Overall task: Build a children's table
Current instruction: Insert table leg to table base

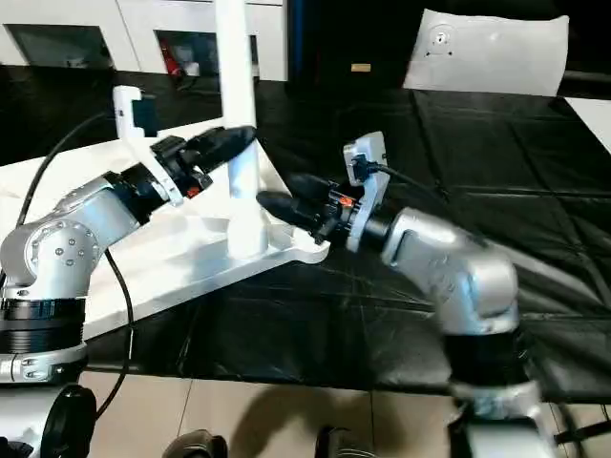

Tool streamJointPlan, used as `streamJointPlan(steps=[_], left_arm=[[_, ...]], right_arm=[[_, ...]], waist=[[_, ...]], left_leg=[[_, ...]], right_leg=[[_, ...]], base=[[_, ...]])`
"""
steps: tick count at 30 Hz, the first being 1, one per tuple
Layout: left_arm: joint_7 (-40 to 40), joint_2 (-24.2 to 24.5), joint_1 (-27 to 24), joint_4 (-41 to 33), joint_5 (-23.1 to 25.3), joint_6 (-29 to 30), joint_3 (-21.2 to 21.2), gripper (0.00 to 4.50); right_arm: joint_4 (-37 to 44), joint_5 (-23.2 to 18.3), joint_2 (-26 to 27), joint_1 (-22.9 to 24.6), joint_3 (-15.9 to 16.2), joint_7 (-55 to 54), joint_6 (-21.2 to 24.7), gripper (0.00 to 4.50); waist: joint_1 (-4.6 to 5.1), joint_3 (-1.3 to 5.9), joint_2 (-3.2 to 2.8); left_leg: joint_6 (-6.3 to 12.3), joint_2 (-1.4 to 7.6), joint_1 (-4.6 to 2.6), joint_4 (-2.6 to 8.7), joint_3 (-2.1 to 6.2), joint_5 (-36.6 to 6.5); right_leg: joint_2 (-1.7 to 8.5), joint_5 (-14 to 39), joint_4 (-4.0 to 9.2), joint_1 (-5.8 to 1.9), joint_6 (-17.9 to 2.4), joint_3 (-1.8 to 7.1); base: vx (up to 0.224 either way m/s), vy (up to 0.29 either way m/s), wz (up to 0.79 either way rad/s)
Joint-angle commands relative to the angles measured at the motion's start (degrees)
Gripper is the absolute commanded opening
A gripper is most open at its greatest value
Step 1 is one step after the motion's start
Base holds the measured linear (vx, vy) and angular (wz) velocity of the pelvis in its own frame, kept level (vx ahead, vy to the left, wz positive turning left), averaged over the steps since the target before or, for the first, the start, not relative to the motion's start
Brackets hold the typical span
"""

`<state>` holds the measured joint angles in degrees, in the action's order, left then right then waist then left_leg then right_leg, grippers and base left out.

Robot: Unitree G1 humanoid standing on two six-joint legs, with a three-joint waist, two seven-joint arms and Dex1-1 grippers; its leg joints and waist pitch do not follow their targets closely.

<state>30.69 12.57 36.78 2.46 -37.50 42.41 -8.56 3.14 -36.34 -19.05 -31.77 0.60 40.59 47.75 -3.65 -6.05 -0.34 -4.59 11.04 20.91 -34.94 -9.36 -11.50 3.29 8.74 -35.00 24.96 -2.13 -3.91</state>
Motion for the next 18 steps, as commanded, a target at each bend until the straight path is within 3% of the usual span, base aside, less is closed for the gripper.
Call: streamJointPlan(steps=[1, 7, 13, 18], left_arm=[[0.6, 0.2, 1.0, -1.9, -0.7, 0.5, 0.4, 1.84], [8.2, 1.1, -0.7, -6.5, -3.2, 0.2, 3.8, 1.84], [12.1, 2.3, -1.4, -9.1, -4.8, 1.3, 5.8, 1.84], [12.9, 2.6, -1.5, -9.4, -4.5, 1.6, 6.6, 1.84]], right_arm=[[-0.6, 0.1, -0.8, -0.6, 1.1, 0.6, 1.9, 4.21], [-2.8, 0.6, -3.0, -1.8, 4.5, 7.3, 0.7, 4.21], [-3.4, 0.9, -3.8, -2.0, 5.6, 10.3, -0.3, 4.21], [-3.6, 1.1, -4.4, -2.3, 6.4, 12.4, -0.9, 3.84]], waist=[[-0.33, 5.52, 0.54], [-0.34, 5.55, 0.73], [-0.34, 5.49, 0.83], [-0.19, 5.39, 0.71]], left_leg=[[3.05, 0.46, 0.5, 3.06, -0.18, -1.1], [3.35, 0.65, 0.47, 3.01, -0.21, -1.1], [3.35, 0.62, 0.5, 2.99, -0.23, -1.3], [3.16, 0.64, 0.4, 3.01, -0.25, -1.8]], right_leg=[[3.22, 13.6, 3.97, -5.08, -8.0, 2.55], [3.38, 13.5, 3.85, -5.02, -8.6, 2.57], [3.32, 14.6, 3.96, -5.01, -8.1, 2.54], [3.2, 15.5, 4.08, -4.87, -7.9, 2.52]], base=[[0.0, 0.0, 0.0], [0.0, 0.0, 0.0], [0.0, 0.0, 0.0], [0.0, 0.0, 0.0]])
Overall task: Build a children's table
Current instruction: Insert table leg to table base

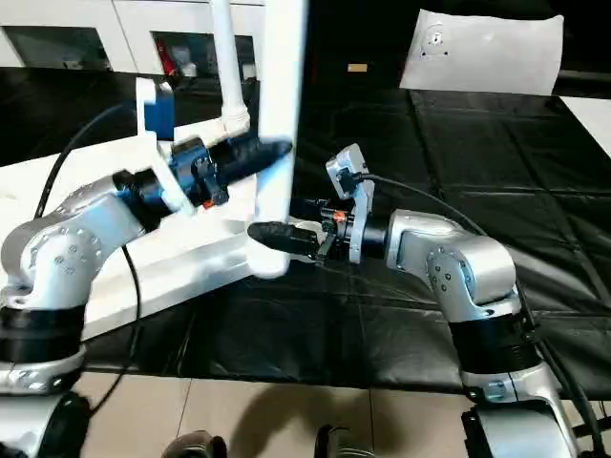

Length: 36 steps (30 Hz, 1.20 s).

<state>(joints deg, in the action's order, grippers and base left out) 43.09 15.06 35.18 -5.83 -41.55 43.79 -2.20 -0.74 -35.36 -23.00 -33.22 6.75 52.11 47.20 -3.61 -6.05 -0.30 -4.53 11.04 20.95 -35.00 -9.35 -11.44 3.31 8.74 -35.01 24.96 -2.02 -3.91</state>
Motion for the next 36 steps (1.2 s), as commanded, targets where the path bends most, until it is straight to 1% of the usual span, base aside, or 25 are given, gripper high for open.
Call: streamJointPlan(steps=[1, 2, 3, 4, 5, 7, 10, 11, 13, 16, 17, 18, 22, 23, 24, 25, 27, 28, 29, 30, 31, 33, 34, 36], left_arm=[[0.7, 0.3, 0.3, -0.7, -0.1, -0.1, 0.6, 1.84], [0.8, 0.3, 0.3, -0.6, 0.0, -0.1, 0.8, 1.84], [0.9, 0.4, 0.4, -0.6, 0.0, -0.2, 0.9, 1.84], [1.0, 0.3, 0.4, -0.6, -0.1, -0.2, 1.0, 1.84], [1.1, 0.3, 0.5, -0.7, -0.1, -0.2, 1.1, 1.84], [1.5, 0.5, 0.5, -0.8, -0.2, -0.1, 1.3, 1.84], [1.9, 0.9, 0.4, -1.0, -0.1, -0.1, 1.6, 1.84], [1.9, 0.9, 0.4, -1.0, -0.1, -0.1, 1.6, 1.84], [1.9, 1.0, 0.3, -1.1, 0.0, -0.1, 1.7, 1.84], [1.9, 1.0, 0.3, -1.0, 0.0, -0.2, 1.7, 1.84], [1.9, 1.0, 0.3, -1.0, 0.0, -0.2, 1.8, 1.84], [1.9, 1.0, 0.3, -1.0, 0.0, -0.2, 1.8, 1.84], [2.1, 1.0, 0.3, -1.1, 0.1, -0.1, 2.2, 1.84], [2.1, 1.0, 0.3, -1.1, 0.1, -0.1, 2.2, 1.84], [2.1, 1.4, 0.1, -1.6, 0.8, 0.0, 3.0, 1.84], [1.9, 1.8, 0.0, -2.1, 1.1, 0.5, 3.6, 1.84], [0.8, 1.3, 0.1, -2.1, 1.0, 1.2, 3.4, 1.84], [0.3, 0.5, 0.4, -2.2, -0.5, 2.2, 2.7, 1.84], [0.4, 0.2, 0.5, -2.4, -1.3, 2.4, 2.3, 2.19], [0.5, -0.2, 0.5, -2.8, -1.6, 2.0, 2.1, 2.4], [0.5, -0.6, 0.5, -3.2, -2.5, 2.3, 1.8, 2.54], [0.8, -1.4, 0.3, -4.3, -4.0, 2.6, 1.7, 2.56], [0.6, -2.1, 0.0, -4.9, -5.2, 2.9, 1.4, 2.64], [-0.1, -3.8, -0.3, -6.0, -7.2, 2.8, 0.9, 2.89]], right_arm=[[0.2, 0.2, -0.7, -1.0, 0.5, 1.7, -0.5, 3.66], [0.2, 0.2, -0.7, -1.0, 0.6, 1.9, -0.5, 3.66], [0.3, 0.2, -0.8, -1.0, 0.6, 2.1, -0.5, 3.49], [0.4, 0.2, -0.7, -0.9, 0.7, 2.2, -0.4, 3.44], [0.4, 0.2, -0.6, -0.9, 0.7, 2.2, -0.4, 3.35], [0.3, 0.2, -0.4, -0.9, 0.9, 2.3, -0.5, 3.11], [0.1, 0.4, -0.4, -0.9, 1.0, 2.6, -0.7, 2.9], [0.1, 0.4, -0.4, -0.9, 1.0, 2.6, -0.7, 2.9], [0.1, 0.5, -0.4, -0.8, 1.2, 2.9, -0.6, 2.6], [0.3, 0.6, -0.5, -0.6, 1.4, 3.2, -0.5, 2.47], [0.3, 0.6, -0.5, -0.5, 1.5, 3.2, -0.5, 2.23], [0.3, 0.7, -0.5, -0.4, 1.5, 3.2, -0.5, 2.23], [0.3, 0.9, -0.3, -0.2, 1.5, 3.1, -0.5, 1.97], [0.3, 0.9, -0.3, -0.2, 1.5, 3.1, -0.5, 1.93], [0.1, 1.1, -0.1, -0.1, 1.4, 2.8, -0.6, 1.93], [0.1, 1.2, 0.1, 0.0, 1.3, 2.5, -0.6, 1.92], [-0.1, 1.2, 0.3, 0.1, 1.2, 2.0, -0.4, 1.91], [-0.4, 1.1, 0.6, 0.3, 0.9, 1.3, -0.1, 1.91], [-0.3, 1.0, 0.9, 0.5, 0.6, 0.9, -0.2, 1.91], [-0.2, 0.9, 1.1, 0.8, 0.4, 0.6, -0.2, 1.91], [0.1, 0.8, 1.3, 1.1, 0.3, 0.3, -0.2, 1.91], [0.8, 1.1, 2.4, 2.1, -0.4, -1.1, -1.9, 1.91], [1.1, 1.3, 3.3, 2.5, -1.0, -2.6, -2.6, 1.91], [1.3, 1.0, 4.5, 2.9, -2.0, -4.4, -2.7, 1.91]], waist=[[-0.21, 5.38, 0.68], [-0.22, 5.38, 0.73], [-0.25, 5.33, 0.56], [-0.2, 5.35, 0.73], [-0.25, 5.37, 0.76], [-0.25, 5.43, 0.74], [-0.24, 5.38, 0.73], [-0.22, 5.4, 0.72], [-0.22, 5.39, 0.69], [-0.22, 5.37, 0.68], [-0.22, 5.37, 0.65], [-0.2, 5.37, 0.68], [-0.21, 5.41, 0.55], [-0.19, 5.42, 0.6], [-0.23, 5.41, 0.61], [-0.27, 5.43, 0.46], [-0.18, 5.43, 0.62], [-0.16, 5.41, 0.52], [-0.19, 5.41, 0.58], [-0.24, 5.39, 0.62], [-0.25, 5.44, 0.48], [-0.29, 5.47, 0.53], [-0.26, 5.5, 0.46], [-0.21, 5.48, 0.45]], left_leg=[[3.1, 0.62, 0.4, 3.07, -0.25, -2.0], [3.07, 0.62, 0.39, 3.07, -0.25, -2.2], [3.04, 0.63, 0.37, 3.09, -0.24, -2.2], [3.04, 0.6, 0.38, 3.08, -0.27, -2.2], [3.01, 0.58, 0.43, 3.08, -0.24, -1.9], [3.03, 0.58, 0.4, 3.06, -0.24, -1.7], [3.09, 0.56, 0.47, 3.06, -0.23, -1.7], [3.07, 0.58, 0.46, 3.06, -0.22, -1.7], [3.06, 0.62, 0.41, 3.08, -0.22, -1.7], [3.03, 0.61, 0.39, 3.08, -0.23, -2.1], [3.03, 0.63, 0.39, 3.09, -0.21, -1.9], [3.06, 0.61, 0.44, 3.07, -0.22, -1.8], [3.03, 0.65, 0.38, 3.06, -0.2, -1.8], [3.0, 0.62, 0.42, 3.05, -0.21, -1.8], [3.03, 0.62, 0.39, 3.07, -0.2, -1.8], [2.93, 0.65, 0.41, 3.08, -0.13, -1.7], [2.88, 0.62, 0.44, 3.05, -0.21, -1.8], [2.75, 0.65, 0.4, 3.06, -0.23, -1.8], [2.78, 0.65, 0.34, 3.06, -0.21, -1.9], [2.77, 0.58, 0.45, 3.04, -0.25, -1.9], [2.67, 0.6, 0.49, 3.05, -0.19, -1.7], [2.62, 0.65, 0.42, 3.05, -0.22, -1.7], [2.55, 0.64, 0.53, 3.05, -0.21, -1.7], [2.51, 0.68, 0.52, 3.07, -0.17, -1.8]], right_leg=[[3.18, 15.6, 4.1, -4.92, -8.0, 2.51], [3.21, 16.0, 4.16, -4.94, -7.8, 2.53], [3.22, 16.1, 4.17, -4.87, -7.8, 2.54], [3.16, 16.3, 4.23, -4.88, -7.6, 2.53], [3.18, 16.2, 4.17, -4.94, -7.6, 2.53], [3.15, 15.8, 4.12, -4.91, -7.6, 2.54], [3.18, 15.9, 4.14, -4.93, -7.6, 2.52], [3.16, 15.8, 4.13, -4.92, -7.5, 2.52], [3.16, 15.7, 4.1, -4.88, -7.7, 2.5], [3.14, 16.0, 4.16, -4.88, -7.7, 2.51], [3.17, 15.8, 4.12, -4.88, -7.8, 2.52], [3.16, 15.7, 4.13, -4.9, -7.8, 2.52], [3.15, 15.2, 4.08, -4.87, -8.1, 2.52], [3.14, 15.0, 4.05, -4.92, -8.1, 2.53], [3.14, 15.1, 4.07, -4.9, -8.1, 2.52], [3.2, 15.1, 3.96, -4.94, -8.1, 2.51], [3.15, 15.1, 4.01, -4.93, -8.0, 2.53], [3.16, 15.0, 3.98, -4.91, -8.3, 2.52], [3.14, 15.2, 4.07, -4.87, -8.3, 2.48], [3.19, 15.4, 4.11, -4.96, -8.3, 2.53], [3.18, 15.1, 4.04, -4.97, -8.3, 2.5], [3.2, 14.7, 4.01, -4.9, -8.6, 2.51], [3.26, 14.3, 3.99, -4.95, -8.7, 2.51], [3.26, 14.1, 3.99, -4.96, -8.9, 2.48]], base=[[0.0, 0.0, 0.0], [0.0, 0.0, 0.0], [0.0, 0.0, 0.0], [0.0, 0.0, 0.0], [0.0, 0.0, 0.0], [0.0, 0.0, 0.0], [0.0, 0.0, 0.0], [0.0, 0.0, 0.0], [0.0, 0.0, 0.0], [0.0, 0.0, 0.0], [0.0, 0.0, 0.0], [0.0, 0.0, 0.0], [0.0, 0.0, 0.0], [0.0, 0.0, 0.0], [0.0, 0.0, 0.0], [0.0, 0.0, 0.0], [0.0, 0.0, 0.0], [0.0, 0.0, 0.0], [0.0, 0.0, 0.0], [0.0, 0.0, 0.0], [0.0, 0.0, 0.0], [0.0, 0.0, 0.0], [0.0, 0.0, 0.0], [0.0, 0.0, 0.0]])
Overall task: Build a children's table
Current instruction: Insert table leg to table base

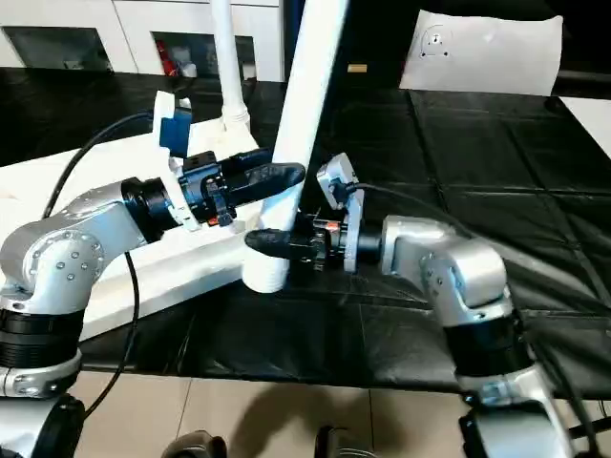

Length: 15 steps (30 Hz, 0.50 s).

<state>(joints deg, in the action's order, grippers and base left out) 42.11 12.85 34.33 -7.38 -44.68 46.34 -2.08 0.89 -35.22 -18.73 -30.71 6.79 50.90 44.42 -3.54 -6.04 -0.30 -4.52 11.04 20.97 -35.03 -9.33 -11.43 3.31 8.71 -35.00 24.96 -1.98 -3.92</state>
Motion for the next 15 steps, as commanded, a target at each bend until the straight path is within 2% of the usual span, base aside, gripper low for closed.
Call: streamJointPlan(steps=[1, 2, 3, 4, 7, 8, 9, 10, 12, 13, 15], left_arm=[[0.1, -2.7, 0.4, -4.9, -4.9, 0.3, 0.4, 2.95], [-0.5, -3.6, 0.3, -5.3, -5.6, 0.2, 0.2, 3.0], [-1.0, -4.5, 0.2, -5.7, -6.1, 0.2, -0.1, 3.0], [-1.4, -5.1, 0.1, -5.8, -6.4, 0.2, -0.4, 3.23], [-3.0, -6.3, 0.0, -5.0, -4.3, -2.2, -0.6, 3.4], [-3.8, -6.6, 0.0, -4.5, -3.1, -3.6, -1.0, 3.4], [-4.4, -6.7, 0.0, -4.2, -2.2, -4.6, -1.2, 3.54], [-6.2, -6.9, 0.1, -3.0, -0.1, -7.0, -2.3, 3.63], [-7.5, -6.7, 0.1, -2.4, 1.0, -7.9, -3.1, 3.74], [-9.0, -6.3, 0.1, -1.9, 2.3, -8.4, -3.6, 3.76], [-11.7, -3.4, -0.9, -0.4, 7.7, -9.1, -2.8, 3.76]], right_arm=[[-0.3, 0.6, 0.6, 0.4, -2.4, -3.8, 0.5, 1.91], [-0.2, 0.2, 0.9, 0.6, -2.6, -4.2, 1.0, 1.91], [0.0, 0.0, 1.2, 0.7, -2.8, -4.7, 1.3, 1.91], [0.2, 0.1, 1.5, 0.8, -2.9, -5.2, 1.3, 1.91], [0.0, 1.1, 2.6, 1.5, -3.6, -7.4, 0.3, 1.91], [-0.1, 1.6, 3.1, 1.9, -4.1, -8.8, -0.7, 1.91], [-0.2, 1.9, 3.3, 2.1, -4.4, -9.6, -1.2, 1.91], [-0.4, 3.3, 3.9, 2.8, -5.4, -12.3, -3.3, 1.91], [-0.4, 4.5, 4.1, 3.2, -6.0, -14.0, -4.5, 1.9], [-0.3, 5.7, 3.9, 3.5, -6.3, -15.4, -5.4, 1.9], [0.2, 8.8, 3.0, 4.8, -7.3, -18.7, -7.7, 1.9]], waist=[[-0.25, 5.43, 0.46], [-0.36, 5.49, 0.21], [-0.31, 5.44, 0.36], [-0.33, 5.44, 0.33], [-0.31, 5.33, 0.4], [-0.31, 5.37, 0.17], [-0.25, 5.4, 0.29], [-0.26, 5.33, 0.09], [-0.18, 5.42, 0.26], [-0.12, 5.39, 0.1], [0.1, 5.38, 0.24]], left_leg=[[2.5, 0.71, 0.45, 3.11, -0.25, -2.2], [2.37, 0.69, 0.38, 3.09, -0.18, -2.3], [2.39, 0.65, 0.43, 3.09, -0.24, -2.6], [2.45, 0.64, 0.43, 3.08, -0.2, -2.8], [2.36, 0.53, 0.42, 3.16, -0.19, -3.2], [2.2, 0.55, 0.34, 3.15, -0.18, -3.3], [1.92, 0.56, 0.4, 3.17, -0.19, -3.1], [1.77, 0.62, 0.39, 3.19, -0.15, -3.2], [1.56, 0.52, 0.41, 3.19, -0.15, -3.9], [1.35, 0.49, 0.37, 3.19, -0.1, -4.0], [1.14, 0.38, 0.38, 3.19, -0.11, -4.1]], right_leg=[[3.22, 14.4, 4.08, -4.9, -9.1, 2.52], [3.23, 14.6, 4.04, -4.94, -9.2, 2.46], [3.15, 14.8, 4.18, -4.98, -9.0, 2.48], [3.16, 15.1, 4.19, -4.98, -8.8, 2.46], [3.11, 18.0, 4.69, -4.89, -7.2, 2.36], [3.13, 18.4, 4.66, -4.82, -7.1, 2.36], [3.14, 18.3, 4.73, -4.82, -7.0, 2.37], [3.05, 18.1, 4.79, -4.66, -6.9, 2.38], [3.06, 18.6, 4.88, -4.8, -6.1, 2.31], [2.99, 18.5, 4.74, -4.81, -5.9, 2.3], [2.89, 19.1, 4.87, -4.8, -4.7, 2.24]], base=[[0.0, 0.0, 0.0], [0.0, 0.0, 0.0], [0.0, 0.0, 0.0], [0.0, 0.0, 0.0], [0.0, 0.0, 0.0], [0.0, 0.0, 0.0], [0.0, 0.0, 0.0], [0.0, 0.0, 0.0], [0.0, 0.0, 0.0], [0.0, 0.0, 0.0], [0.0, 0.0, 0.0]])
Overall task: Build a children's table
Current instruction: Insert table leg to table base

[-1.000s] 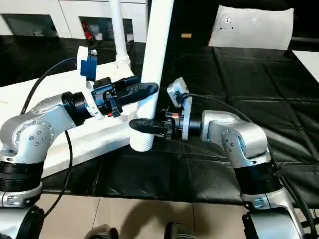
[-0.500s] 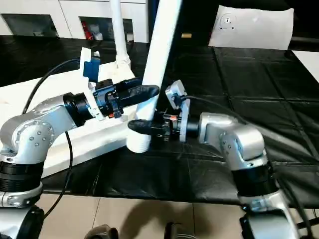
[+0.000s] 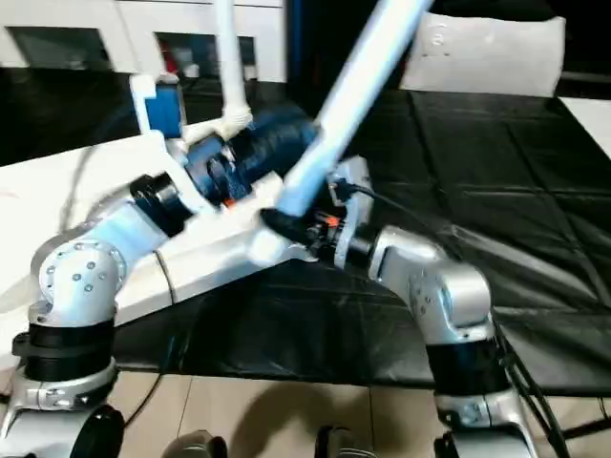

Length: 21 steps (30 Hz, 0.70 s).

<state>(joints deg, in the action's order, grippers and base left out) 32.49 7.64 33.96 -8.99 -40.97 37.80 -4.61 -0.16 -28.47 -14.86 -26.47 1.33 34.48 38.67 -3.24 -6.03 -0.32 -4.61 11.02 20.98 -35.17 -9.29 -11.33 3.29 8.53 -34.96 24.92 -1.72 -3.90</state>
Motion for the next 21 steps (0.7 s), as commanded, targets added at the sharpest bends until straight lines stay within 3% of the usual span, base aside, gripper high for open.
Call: streamJointPlan(steps=[1, 4, 6, 7, 10, 12, 15, 20, 21], left_arm=[[-2.0, 3.5, -1.2, 1.7, 6.4, -0.7, 1.2, 3.76], [-0.8, 6.5, -2.7, 1.9, 9.8, -1.0, 4.8, 3.76], [0.8, 12.3, -4.9, 3.8, 16.9, -0.8, 13.1, 3.76], [1.5, 13.5, -5.5, 4.6, 18.5, -1.0, 15.2, 3.76], [3.4, 14.9, -6.2, 6.4, 21.4, -3.3, 18.5, 3.58], [5.2, 16.3, -6.4, 9.2, 24.3, -5.2, 21.7, 3.48], [6.5, 16.7, -6.5, 12.8, 25.9, -5.9, 23.0, 3.35], [6.2, 17.5, -6.0, 17.0, 28.0, -7.4, 23.7, 2.96], [6.8, 17.6, -5.9, 18.6, 28.5, -8.6, 23.7, 2.64]], right_arm=[[1.6, 2.7, -1.3, 1.0, -2.1, -2.9, -2.6, 1.9], [2.1, 3.4, -1.3, 1.8, -2.8, -4.4, -3.3, 1.9], [3.0, 5.2, -1.4, 3.1, -4.0, -8.0, -3.6, 1.9], [3.4, 5.5, -1.1, 3.4, -4.5, -9.3, -3.6, 1.9], [3.7, 5.7, -0.5, 4.0, -4.9, -10.6, -3.7, 1.9], [4.3, 7.0, -0.6, 4.8, -4.3, -11.2, -4.7, 1.9], [5.0, 8.0, -0.5, 5.9, -3.6, -11.4, -6.5, 1.9], [6.3, 9.0, -0.5, 7.6, -2.7, -11.6, -8.3, 1.9], [6.5, 9.9, -0.7, 8.1, -2.0, -11.6, -9.9, 1.9]], waist=[[-0.11, 5.36, 0.2], [0.02, 5.38, 0.08], [0.0, 5.48, 0.21], [0.01, 5.35, -0.05], [0.04, 5.5, -0.1], [0.0, 5.37, 0.08], [0.01, 5.43, -0.07], [0.23, 5.38, -0.21], [0.24, 5.33, -0.18]], left_leg=[[1.28, 0.24, 0.22, 3.38, -0.12, -4.5], [1.43, 0.35, 0.21, 3.4, -0.1, -4.3], [1.77, 0.49, 0.07, 3.49, -0.06, -3.9], [1.74, 0.63, -0.05, 3.6, -0.03, -4.3], [1.21, 0.62, 0.06, 3.57, -0.11, -4.3], [1.11, 0.5, 0.08, 3.67, -0.12, -5.5], [0.79, 0.46, 0.05, 3.65, -0.15, -5.4], [0.92, 0.5, 0.05, 3.66, -0.11, -6.0], [0.98, 0.45, 0.09, 3.67, -0.11, -6.2]], right_leg=[[2.74, 21.2, 5.05, -4.63, -3.2, 2.18], [2.81, 21.4, 4.94, -4.47, -2.7, 2.21], [2.7, 20.3, 4.85, -4.23, -3.3, 2.24], [2.74, 19.8, 4.67, -4.0, -3.7, 2.35], [2.96, 18.5, 4.52, -4.25, -5.0, 2.43], [3.02, 20.1, 4.8, -4.29, -4.7, 2.46], [3.12, 20.9, 4.89, -4.31, -4.0, 2.53], [3.1, 19.9, 4.91, -4.21, -4.9, 2.51], [3.12, 20.2, 4.93, -4.26, -5.1, 2.51]], base=[[0.0, 0.0, 0.0], [0.0, 0.0, 0.0], [0.0, 0.0, 0.0], [0.0, 0.0, 0.0], [0.0, 0.0, 0.0], [0.0, 0.0, 0.0], [0.0, 0.0, 0.0], [0.0, 0.0, 0.0], [0.0, 0.0, 0.0]])
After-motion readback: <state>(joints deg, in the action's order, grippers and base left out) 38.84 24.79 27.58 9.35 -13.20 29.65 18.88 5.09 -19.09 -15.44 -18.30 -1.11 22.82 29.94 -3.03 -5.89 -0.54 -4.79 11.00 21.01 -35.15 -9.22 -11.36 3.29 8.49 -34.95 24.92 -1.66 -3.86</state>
